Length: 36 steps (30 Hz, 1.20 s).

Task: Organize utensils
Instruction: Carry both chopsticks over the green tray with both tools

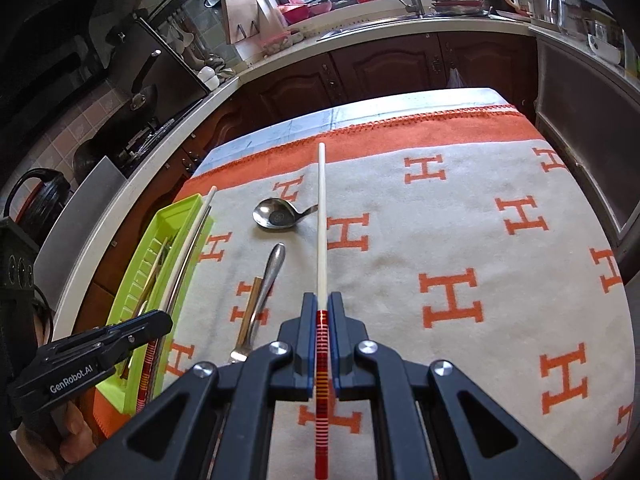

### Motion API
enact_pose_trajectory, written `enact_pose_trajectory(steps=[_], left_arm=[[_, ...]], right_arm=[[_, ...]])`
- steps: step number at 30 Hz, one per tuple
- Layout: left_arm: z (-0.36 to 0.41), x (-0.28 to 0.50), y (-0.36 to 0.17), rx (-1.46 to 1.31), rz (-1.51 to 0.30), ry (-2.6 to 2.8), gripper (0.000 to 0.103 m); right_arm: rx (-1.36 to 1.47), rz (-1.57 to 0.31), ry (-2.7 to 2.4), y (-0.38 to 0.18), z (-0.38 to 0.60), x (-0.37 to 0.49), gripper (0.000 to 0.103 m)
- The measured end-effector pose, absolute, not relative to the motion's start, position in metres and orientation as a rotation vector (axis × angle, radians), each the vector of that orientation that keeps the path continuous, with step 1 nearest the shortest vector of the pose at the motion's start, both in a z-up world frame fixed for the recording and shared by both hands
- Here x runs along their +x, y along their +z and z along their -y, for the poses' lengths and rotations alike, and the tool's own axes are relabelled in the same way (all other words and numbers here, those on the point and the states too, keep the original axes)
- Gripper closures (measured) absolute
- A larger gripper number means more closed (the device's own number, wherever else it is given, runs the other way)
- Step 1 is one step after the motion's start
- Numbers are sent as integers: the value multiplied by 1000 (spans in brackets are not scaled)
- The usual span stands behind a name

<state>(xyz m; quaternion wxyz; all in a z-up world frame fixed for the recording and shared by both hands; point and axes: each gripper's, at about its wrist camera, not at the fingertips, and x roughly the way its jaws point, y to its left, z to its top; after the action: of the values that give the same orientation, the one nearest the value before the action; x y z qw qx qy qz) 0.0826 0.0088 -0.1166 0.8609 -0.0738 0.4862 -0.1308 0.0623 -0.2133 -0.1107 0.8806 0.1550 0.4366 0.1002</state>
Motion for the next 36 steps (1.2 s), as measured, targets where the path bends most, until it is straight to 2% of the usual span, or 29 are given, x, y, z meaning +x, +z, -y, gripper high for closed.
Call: enact_pose_trajectory(steps=[11,20,36], left_arm=[[-46,66,-76,-170,-939,-220,100],[-86,67,-59,-186,-891,-155,100],[-140,90,-113,-193,-973,-72,100]], right_arm=[[270,-878,365,-70,161,56,98],[296,-976,482,-54,103,73,98],[493,-1157,425,-108,26,103,97]])
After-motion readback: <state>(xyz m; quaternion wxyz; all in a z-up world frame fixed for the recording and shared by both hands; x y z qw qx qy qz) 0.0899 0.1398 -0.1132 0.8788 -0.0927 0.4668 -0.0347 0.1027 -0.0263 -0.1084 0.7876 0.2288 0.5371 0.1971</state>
